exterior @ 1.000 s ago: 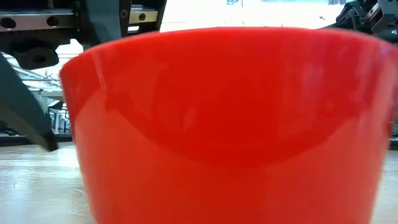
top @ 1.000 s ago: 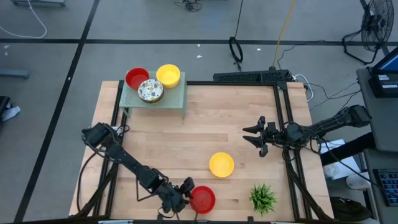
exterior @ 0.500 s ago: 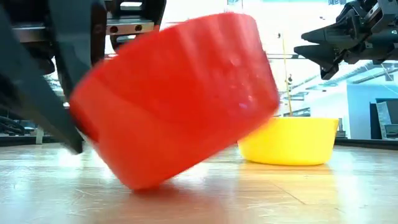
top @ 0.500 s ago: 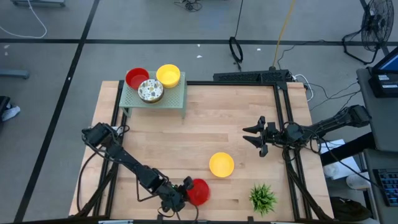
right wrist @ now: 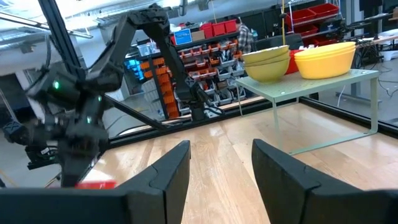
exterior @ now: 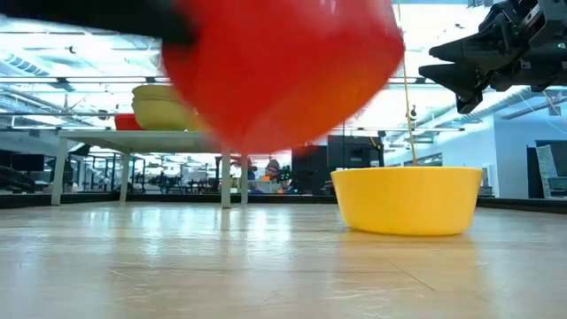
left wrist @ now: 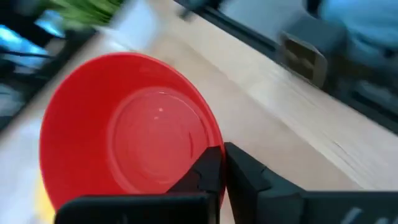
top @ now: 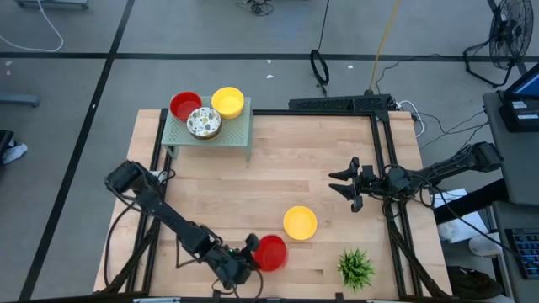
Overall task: Pick & Place Mini bowls
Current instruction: Stack the red bowl on top of the red bowls on the shelf
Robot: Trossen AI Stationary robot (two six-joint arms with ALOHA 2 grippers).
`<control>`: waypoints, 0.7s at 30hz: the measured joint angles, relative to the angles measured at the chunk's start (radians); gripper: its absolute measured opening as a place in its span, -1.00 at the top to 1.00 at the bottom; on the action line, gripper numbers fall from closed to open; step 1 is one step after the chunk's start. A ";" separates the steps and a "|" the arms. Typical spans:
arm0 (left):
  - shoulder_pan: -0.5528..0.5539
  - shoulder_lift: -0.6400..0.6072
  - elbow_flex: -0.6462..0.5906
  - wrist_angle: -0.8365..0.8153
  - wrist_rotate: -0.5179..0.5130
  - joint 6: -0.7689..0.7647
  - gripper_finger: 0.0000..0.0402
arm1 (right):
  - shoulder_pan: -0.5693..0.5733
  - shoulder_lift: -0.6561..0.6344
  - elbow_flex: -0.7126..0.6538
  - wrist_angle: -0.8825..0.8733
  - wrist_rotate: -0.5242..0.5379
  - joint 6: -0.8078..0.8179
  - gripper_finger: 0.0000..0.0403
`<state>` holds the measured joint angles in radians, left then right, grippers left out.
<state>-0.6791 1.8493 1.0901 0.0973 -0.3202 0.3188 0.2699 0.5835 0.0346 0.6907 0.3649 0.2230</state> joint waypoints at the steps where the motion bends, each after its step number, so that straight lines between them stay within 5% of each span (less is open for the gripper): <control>1: 0.001 -0.020 0.000 0.004 -0.023 -0.003 0.91 | 0.000 0.000 0.000 0.000 0.000 0.000 0.21; 9: 0.025 -0.238 0.000 -0.082 -0.281 -0.048 0.93 | 0.000 0.000 0.000 -0.002 0.000 0.000 0.20; 21: 0.183 -0.529 0.001 -0.347 -0.810 -0.202 0.91 | 0.000 0.000 0.000 -0.003 0.000 0.000 0.21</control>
<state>-0.4965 1.3201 1.0908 -0.2499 -1.1300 0.1171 0.2703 0.5838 0.0347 0.6880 0.3649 0.2230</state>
